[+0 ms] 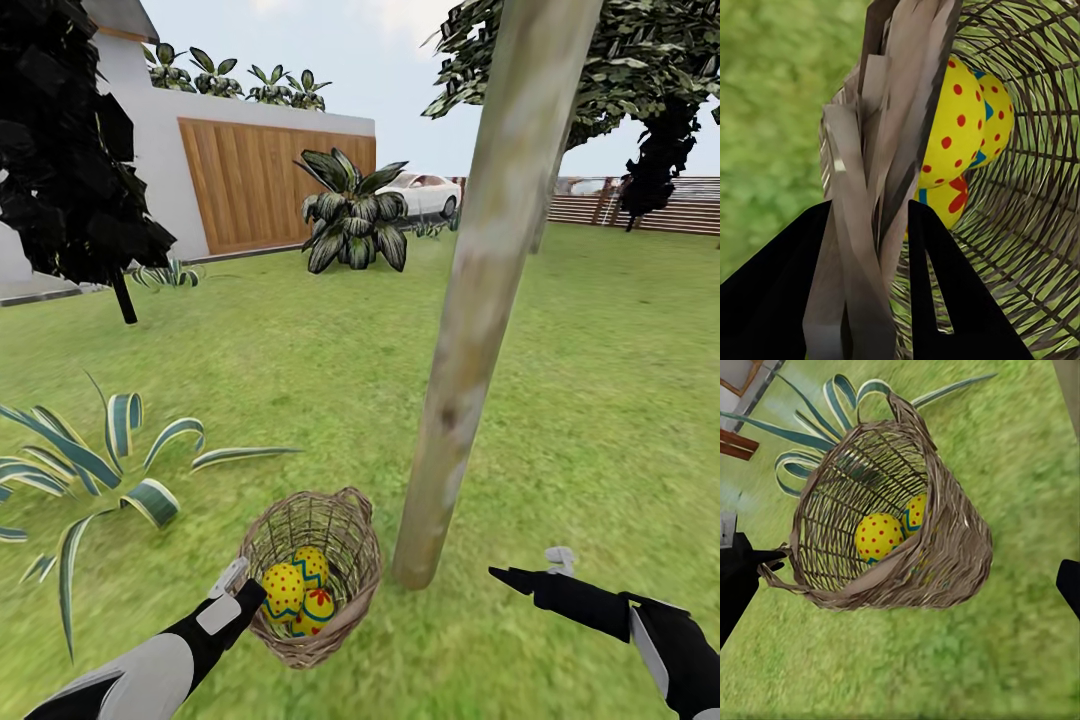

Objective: Take the three Easter eggs out of the wicker basket on the lawn in the garden, then place them on the lawn next to a single tree (choose any tree) so that all three eggs are next to the same tree and none are left in the basket.

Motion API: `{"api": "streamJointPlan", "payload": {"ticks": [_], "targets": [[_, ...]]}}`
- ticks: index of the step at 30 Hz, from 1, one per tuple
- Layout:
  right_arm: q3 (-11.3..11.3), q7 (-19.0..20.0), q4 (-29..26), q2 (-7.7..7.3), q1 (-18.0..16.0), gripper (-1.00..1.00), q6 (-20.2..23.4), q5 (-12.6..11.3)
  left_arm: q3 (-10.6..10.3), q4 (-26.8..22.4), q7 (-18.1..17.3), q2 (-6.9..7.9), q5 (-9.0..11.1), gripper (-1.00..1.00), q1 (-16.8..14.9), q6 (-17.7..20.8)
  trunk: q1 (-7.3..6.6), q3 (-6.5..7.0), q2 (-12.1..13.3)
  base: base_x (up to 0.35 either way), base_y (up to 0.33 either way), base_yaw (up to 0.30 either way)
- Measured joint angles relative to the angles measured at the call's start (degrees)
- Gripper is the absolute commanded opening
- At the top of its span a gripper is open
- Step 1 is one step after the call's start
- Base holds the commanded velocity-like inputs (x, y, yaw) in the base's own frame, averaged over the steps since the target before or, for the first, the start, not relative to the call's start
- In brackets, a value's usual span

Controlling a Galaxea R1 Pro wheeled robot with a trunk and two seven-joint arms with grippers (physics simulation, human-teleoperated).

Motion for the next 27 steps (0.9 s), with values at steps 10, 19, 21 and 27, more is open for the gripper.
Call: {"api": "streamJointPlan", "payload": {"ticks": [10, 19, 21, 27], "targets": [[0.01, -0.01, 0.0, 0.0, 0.0, 1.0, -0.01, 0.0, 0.0, 0.0, 0.0, 0.0, 0.0, -1.0, 0.0, 0.0, 2.2, -1.8, -4.01, 0.0, 0.0, 0.0], [0.02, 0.07, 0.0, 0.0, 0.0, 1.0, -0.03, 0.0, 0.0, 0.09, 0.0, -0.01, 0.02, -1.0, 0.0, -0.01, 4.17, -3.41, -7.62, 0.0, 0.0, 0.0], [0.01, 0.08, 0.0, 0.0, 0.0, 1.0, -0.07, 0.0, 0.0, 0.09, 0.0, 0.0, 0.01, -1.0, 0.0, 0.0, 4.61, -3.77, -8.43, 0.0, 0.0, 0.0], [0.01, 0.13, 0.0, 0.0, 0.0, 1.0, -0.09, 0.0, -0.01, 0.09, 0.0, 0.0, 0.0, -1.0, 0.0, 0.0, 5.93, -4.85, -10.83, 0.0, 0.0, 0.0]]}}
